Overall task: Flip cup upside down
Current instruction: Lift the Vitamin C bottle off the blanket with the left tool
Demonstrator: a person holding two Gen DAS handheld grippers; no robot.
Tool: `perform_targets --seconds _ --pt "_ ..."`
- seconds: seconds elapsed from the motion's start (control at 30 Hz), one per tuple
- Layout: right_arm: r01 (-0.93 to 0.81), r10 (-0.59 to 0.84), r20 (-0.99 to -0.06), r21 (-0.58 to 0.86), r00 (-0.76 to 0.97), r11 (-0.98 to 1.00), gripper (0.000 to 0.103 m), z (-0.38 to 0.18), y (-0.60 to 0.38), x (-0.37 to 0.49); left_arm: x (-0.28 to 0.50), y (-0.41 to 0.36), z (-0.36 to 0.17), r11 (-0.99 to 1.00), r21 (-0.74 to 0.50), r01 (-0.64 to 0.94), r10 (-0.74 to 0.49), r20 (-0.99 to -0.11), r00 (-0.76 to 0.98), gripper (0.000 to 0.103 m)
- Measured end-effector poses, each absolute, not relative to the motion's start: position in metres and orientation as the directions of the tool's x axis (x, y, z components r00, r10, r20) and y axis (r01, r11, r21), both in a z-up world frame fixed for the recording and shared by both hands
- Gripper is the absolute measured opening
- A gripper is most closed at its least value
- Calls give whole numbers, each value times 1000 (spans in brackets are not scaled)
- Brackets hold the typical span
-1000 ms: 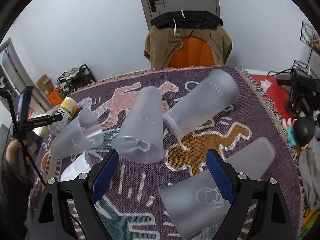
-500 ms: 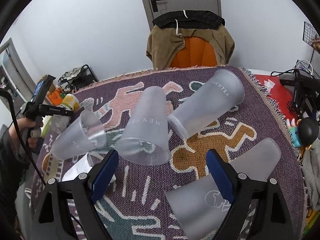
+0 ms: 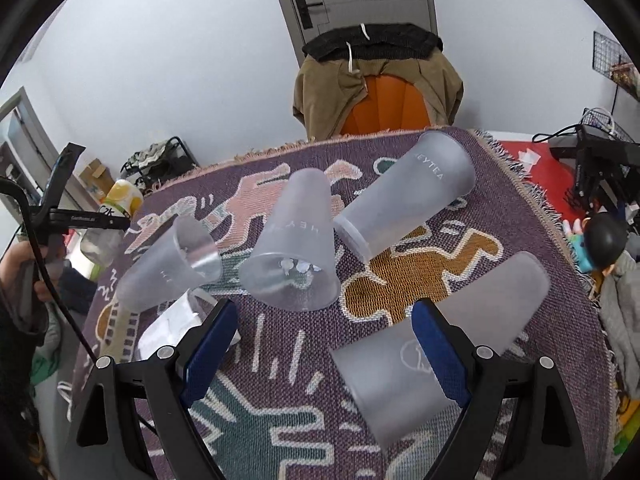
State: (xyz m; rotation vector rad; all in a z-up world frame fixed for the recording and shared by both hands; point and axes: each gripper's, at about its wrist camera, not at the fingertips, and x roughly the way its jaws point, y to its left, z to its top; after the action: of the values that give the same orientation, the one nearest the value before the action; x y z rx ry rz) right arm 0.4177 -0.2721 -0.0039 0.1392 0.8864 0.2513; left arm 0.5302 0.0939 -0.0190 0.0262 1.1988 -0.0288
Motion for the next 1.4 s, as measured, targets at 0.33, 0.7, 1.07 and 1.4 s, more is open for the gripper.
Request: perform_targets --seconds 0.33,0.7,1.07,1.4 --pt "-173 293 -708 239 642 955 89 10 -283 369 468 47 17 992 -3 130 -55 -913 405 64" --pt "-194 310 -709 242 633 951 89 0 -296 314 402 -15 29 954 2 300 -126 -905 407 64" --pt "-231 304 -711 202 634 952 89 -10 -305 273 355 -73 25 900 9 435 -172 -911 375 64" --pt "-235 293 -727 184 621 954 89 -36 -336 249 330 -119 -15 865 -16 501 -202 -925 320 64"
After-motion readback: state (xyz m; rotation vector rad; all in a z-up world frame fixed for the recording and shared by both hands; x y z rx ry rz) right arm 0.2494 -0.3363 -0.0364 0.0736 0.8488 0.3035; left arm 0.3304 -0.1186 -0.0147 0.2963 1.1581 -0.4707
